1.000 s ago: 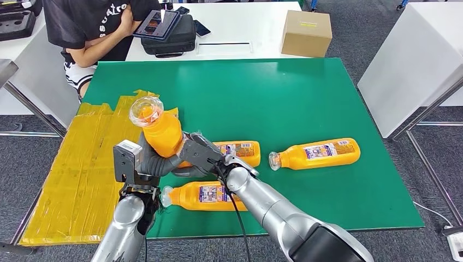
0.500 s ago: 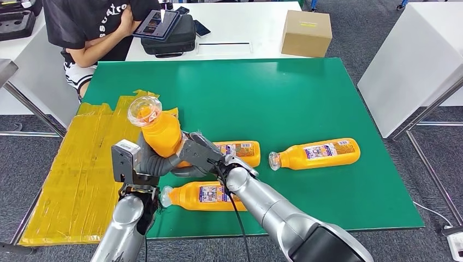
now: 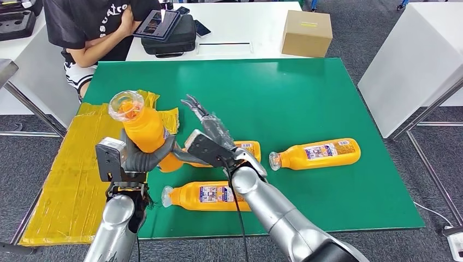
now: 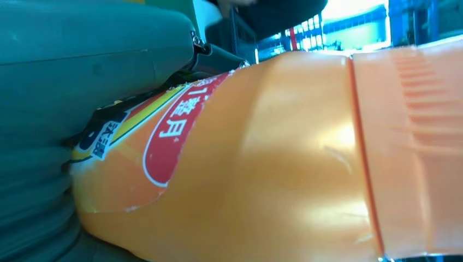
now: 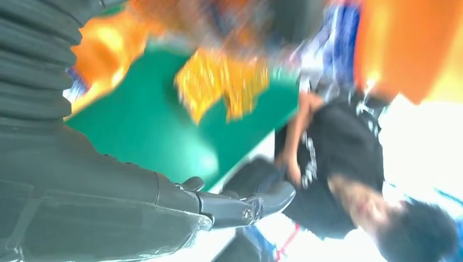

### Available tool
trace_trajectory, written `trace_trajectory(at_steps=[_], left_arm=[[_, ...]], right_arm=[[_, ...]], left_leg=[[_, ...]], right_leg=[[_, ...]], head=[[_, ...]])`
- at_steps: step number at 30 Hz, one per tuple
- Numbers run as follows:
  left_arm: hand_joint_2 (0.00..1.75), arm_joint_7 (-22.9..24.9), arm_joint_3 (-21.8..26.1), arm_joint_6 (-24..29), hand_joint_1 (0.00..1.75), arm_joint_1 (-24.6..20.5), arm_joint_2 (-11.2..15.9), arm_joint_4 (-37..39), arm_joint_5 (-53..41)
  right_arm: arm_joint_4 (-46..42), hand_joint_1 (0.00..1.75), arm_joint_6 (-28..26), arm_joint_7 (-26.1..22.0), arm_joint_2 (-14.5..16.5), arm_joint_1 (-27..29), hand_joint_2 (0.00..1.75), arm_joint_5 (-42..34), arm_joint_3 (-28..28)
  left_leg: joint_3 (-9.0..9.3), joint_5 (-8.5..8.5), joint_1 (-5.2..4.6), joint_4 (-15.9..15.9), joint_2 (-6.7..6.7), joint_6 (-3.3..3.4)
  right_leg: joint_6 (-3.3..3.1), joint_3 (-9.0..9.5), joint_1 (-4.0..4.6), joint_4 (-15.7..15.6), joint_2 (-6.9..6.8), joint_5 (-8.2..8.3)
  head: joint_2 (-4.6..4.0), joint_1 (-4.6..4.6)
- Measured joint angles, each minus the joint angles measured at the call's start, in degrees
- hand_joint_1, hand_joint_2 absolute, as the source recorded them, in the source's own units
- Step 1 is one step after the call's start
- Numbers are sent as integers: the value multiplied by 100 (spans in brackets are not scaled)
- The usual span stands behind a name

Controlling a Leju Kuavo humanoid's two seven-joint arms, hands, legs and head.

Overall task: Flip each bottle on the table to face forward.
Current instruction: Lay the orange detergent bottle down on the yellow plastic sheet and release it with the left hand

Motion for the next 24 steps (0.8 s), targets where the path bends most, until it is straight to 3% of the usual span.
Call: trace_trajectory(at_steps=[6, 14, 19, 24], left_arm=[[175, -26, 422, 278, 175, 179, 76, -57, -305], [175, -33, 590, 372, 175, 209, 97, -63, -438], [175, -40, 787, 1142, 175, 201, 115, -61, -1328], [175, 34, 1129, 1973, 175, 115, 224, 18, -2793]], right_arm=[[-1959, 0, -532, 184, -548, 945, 0, 770, -397], [-2856, 0, -737, 270, -778, 1311, 0, 994, -517], [-3246, 0, -1576, 558, -926, 1664, 0, 1730, -675], [-3709, 0, -1919, 571, -1111, 2239, 0, 1953, -956]], left_leg=[[-3, -3, -1, 0, 1, 0], [0, 0, 1, -1, 2, -1], [0, 0, 1, 0, 1, -1], [-3, -3, 1, 0, 1, -1]], right_leg=[[0, -4, 0, -2, 2, 0], [-1, -3, 1, -1, 3, 0], [0, -2, 0, -1, 2, 0], [0, -7, 1, -2, 2, -1]], head=[[-1, 1], [-1, 1], [0, 1], [-1, 0]])
